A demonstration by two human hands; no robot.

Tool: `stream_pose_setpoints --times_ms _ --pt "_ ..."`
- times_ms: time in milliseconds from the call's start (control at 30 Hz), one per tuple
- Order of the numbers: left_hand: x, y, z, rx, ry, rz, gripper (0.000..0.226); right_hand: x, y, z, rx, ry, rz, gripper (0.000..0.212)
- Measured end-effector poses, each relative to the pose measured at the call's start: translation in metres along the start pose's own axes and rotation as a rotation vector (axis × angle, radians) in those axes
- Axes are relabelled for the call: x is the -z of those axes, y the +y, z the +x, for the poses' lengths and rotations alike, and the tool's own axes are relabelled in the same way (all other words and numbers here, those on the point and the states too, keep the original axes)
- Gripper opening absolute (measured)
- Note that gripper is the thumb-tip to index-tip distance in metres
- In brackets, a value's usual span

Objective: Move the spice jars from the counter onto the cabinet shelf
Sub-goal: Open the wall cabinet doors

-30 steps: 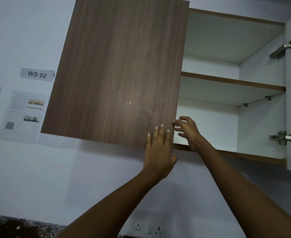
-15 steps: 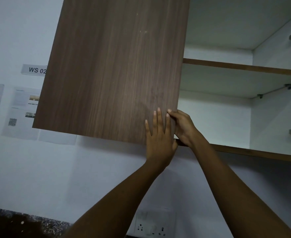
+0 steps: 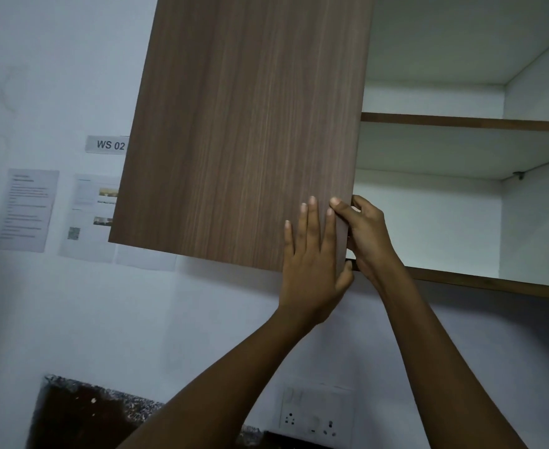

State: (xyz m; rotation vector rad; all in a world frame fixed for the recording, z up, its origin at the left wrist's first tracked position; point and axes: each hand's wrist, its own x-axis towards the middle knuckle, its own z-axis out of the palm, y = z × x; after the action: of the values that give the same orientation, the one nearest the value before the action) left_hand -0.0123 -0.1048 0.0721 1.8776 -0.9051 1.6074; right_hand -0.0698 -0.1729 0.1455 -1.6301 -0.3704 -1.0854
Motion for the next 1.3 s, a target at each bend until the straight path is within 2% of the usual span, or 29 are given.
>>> stream_pose_setpoints --times_ms 100,267,433,700,1100,1300 --pt "0.021 -0.001 -0.004 -0.004 -0.008 -0.039 0.075 -0.009 -0.016 -0.015 0.053 0.020 -0.030 0.006" --pt "0.055 -0.007 -0.013 -0.021 -0.022 -0.144 0.076 -0.029 -0.044 -0.040 0.104 0.072 -0.085 0.011" --pt "0.090 -0.014 -0.020 -0.035 -0.023 -0.236 0.077 -0.049 -0.067 -0.062 0.161 0.127 -0.116 0.004" --pt "0.159 -0.037 -0.033 -0.062 -0.028 -0.428 0.076 -0.100 -0.114 -0.099 0.258 0.183 -0.190 0.007" --pt "0.262 -0.096 -0.058 -0.080 -0.021 -0.701 0.067 -0.189 -0.169 -0.139 0.358 0.267 -0.388 0.016" --pt "0.308 -0.134 -0.074 -0.008 0.012 -0.784 0.063 -0.244 -0.189 -0.156 0.442 0.268 -0.467 0.012"
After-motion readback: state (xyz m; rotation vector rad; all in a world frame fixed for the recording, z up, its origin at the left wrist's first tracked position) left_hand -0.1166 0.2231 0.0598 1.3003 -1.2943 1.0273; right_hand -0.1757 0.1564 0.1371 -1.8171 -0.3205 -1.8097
